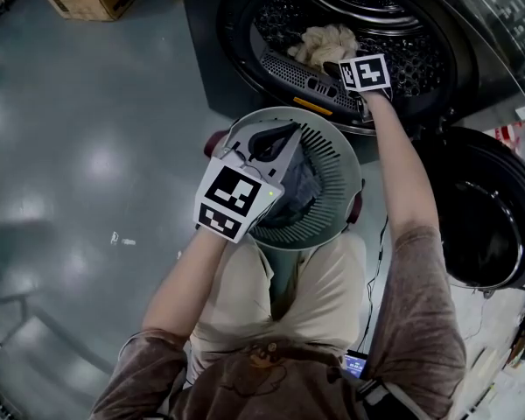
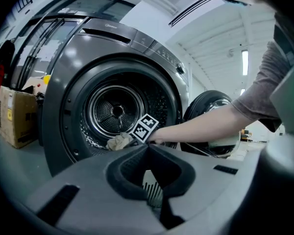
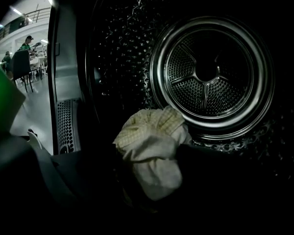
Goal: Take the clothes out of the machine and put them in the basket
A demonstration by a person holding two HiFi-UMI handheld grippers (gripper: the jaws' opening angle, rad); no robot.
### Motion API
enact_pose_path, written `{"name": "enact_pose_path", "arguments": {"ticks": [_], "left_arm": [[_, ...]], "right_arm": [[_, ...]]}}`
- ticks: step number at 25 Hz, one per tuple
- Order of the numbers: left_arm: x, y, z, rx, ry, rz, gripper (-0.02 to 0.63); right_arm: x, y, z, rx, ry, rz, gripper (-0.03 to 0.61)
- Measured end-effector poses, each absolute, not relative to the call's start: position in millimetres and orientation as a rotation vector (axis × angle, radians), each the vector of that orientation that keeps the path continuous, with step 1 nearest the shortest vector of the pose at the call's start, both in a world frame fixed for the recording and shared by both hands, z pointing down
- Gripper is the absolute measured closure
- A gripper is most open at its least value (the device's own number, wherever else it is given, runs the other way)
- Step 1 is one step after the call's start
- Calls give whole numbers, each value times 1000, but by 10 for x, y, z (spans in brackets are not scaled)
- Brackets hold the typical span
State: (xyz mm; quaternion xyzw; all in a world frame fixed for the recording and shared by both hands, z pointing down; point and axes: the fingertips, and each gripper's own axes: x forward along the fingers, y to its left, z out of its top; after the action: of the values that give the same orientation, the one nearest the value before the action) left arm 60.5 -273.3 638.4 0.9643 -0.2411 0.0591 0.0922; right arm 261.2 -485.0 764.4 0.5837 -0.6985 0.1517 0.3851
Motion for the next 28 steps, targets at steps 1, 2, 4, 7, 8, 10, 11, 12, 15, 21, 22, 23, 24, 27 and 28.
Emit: {"name": "enact_pose_path", "arguments": {"ticks": [1,2,4,7,8,10,11,12,15,21,22,23,24,27,28], "left_arm": [[607,-2731,6389,2864,-716,177,611],[609,-2729,6394,2863,-716,179,611],[608,-2726,6400,2860,-716,179,611],[601,-2736,6404,2857,-720,181,611],[598,-2740,6407,2856,-722,182,611],[595,-2743,6411,2852,-723,179,611],[595,-2743,6411,2851,-721,176,611],[595,-2743,6408,2849,-719,173,611],[587,-2748,6400,2844,-716,164,611],[588,-2746,6408,2835,-717,163,611],[590,-2742,6397,2835,-717,162,611],[591,-2735,6385,2838,-717,162,611],[591,-2725,6375,2841,-718,165,611],[582,-2701,6360,2850,-730,174,611],[579,-2698,6354,2852,-737,175,611]], "right_arm": [[2613,-4848,7661,1475,-1772,387,183],[2618,-4843,7679,1464,-1764,389,215],[2635,-4831,7708,1447,-1749,392,280],[2659,-4837,7722,1439,-1732,393,368],[2665,-4840,7724,1441,-1726,395,387],[2674,-4840,7724,1446,-1717,392,419],[2676,-4838,7721,1448,-1713,388,434],[2675,-4835,7716,1449,-1711,382,451],[2661,-4830,7684,1454,-1712,351,494],[2643,-4778,7577,1507,-1757,341,522],[2631,-4770,7521,1518,-1773,334,523],[2612,-4761,7452,1525,-1785,315,525],[2587,-4750,7379,1526,-1795,290,525],[2504,-4691,7197,1519,-1825,234,526],[2480,-4662,7149,1517,-1836,226,526]]}}
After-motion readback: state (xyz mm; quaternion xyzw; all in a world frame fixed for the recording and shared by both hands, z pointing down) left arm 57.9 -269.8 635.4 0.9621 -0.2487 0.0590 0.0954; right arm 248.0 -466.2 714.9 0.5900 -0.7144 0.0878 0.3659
